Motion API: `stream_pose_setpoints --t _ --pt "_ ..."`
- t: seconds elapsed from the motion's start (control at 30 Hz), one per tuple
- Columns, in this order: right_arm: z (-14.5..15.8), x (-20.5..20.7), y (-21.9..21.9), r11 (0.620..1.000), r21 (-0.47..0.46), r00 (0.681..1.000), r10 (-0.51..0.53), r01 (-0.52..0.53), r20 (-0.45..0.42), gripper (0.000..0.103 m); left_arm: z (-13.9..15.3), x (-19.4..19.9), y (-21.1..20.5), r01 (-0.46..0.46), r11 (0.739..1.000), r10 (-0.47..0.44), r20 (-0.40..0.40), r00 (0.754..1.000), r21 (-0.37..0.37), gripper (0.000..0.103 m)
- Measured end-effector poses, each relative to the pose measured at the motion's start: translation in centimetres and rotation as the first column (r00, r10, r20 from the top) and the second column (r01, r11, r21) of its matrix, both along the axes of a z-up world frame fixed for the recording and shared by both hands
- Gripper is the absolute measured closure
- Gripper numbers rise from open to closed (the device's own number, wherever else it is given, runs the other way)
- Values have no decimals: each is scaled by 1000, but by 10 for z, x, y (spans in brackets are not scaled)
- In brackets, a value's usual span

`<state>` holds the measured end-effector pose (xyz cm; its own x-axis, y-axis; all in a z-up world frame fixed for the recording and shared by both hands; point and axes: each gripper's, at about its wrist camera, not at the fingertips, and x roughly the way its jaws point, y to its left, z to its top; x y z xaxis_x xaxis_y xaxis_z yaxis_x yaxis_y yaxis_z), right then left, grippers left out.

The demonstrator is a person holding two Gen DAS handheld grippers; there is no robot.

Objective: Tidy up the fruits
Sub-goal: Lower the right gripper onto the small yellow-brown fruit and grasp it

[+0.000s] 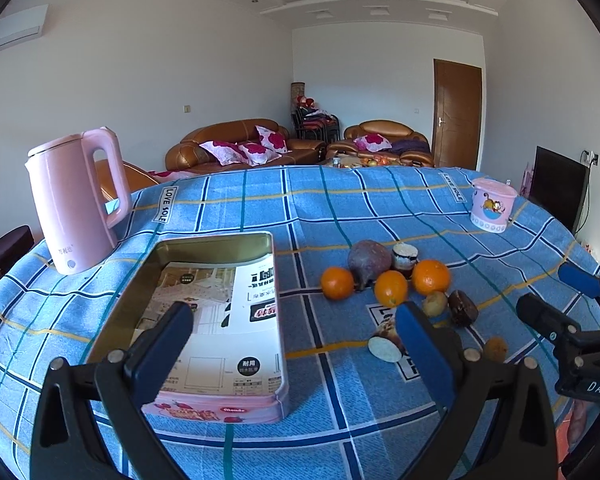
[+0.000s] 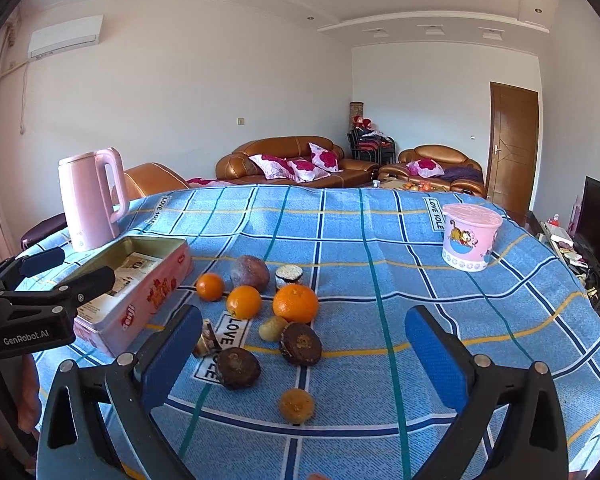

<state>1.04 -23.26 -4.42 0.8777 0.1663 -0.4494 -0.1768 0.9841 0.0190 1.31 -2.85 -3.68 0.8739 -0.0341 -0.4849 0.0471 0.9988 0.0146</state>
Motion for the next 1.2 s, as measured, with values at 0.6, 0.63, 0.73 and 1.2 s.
stream_pose_setpoints --t 0.6,0.63,0.73,1.2 --pt "-59 18 1 994 9 975 112 -112 -194 61 -22 4 -49 175 984 -174 -71 982 17 15" --pt "-61 19 1 993 8 973 117 -118 -198 65 -23 4 -54 192 981 -190 -77 979 18 17" --pt "-61 17 0 991 13 971 133 -133 -198 75 -26 7 -65 237 971 -234 -103 967 16 27" --pt "-60 18 -26 997 45 985 62 -56 -161 76 -44 27 -103 334 942 -325 -274 905 -14 60"
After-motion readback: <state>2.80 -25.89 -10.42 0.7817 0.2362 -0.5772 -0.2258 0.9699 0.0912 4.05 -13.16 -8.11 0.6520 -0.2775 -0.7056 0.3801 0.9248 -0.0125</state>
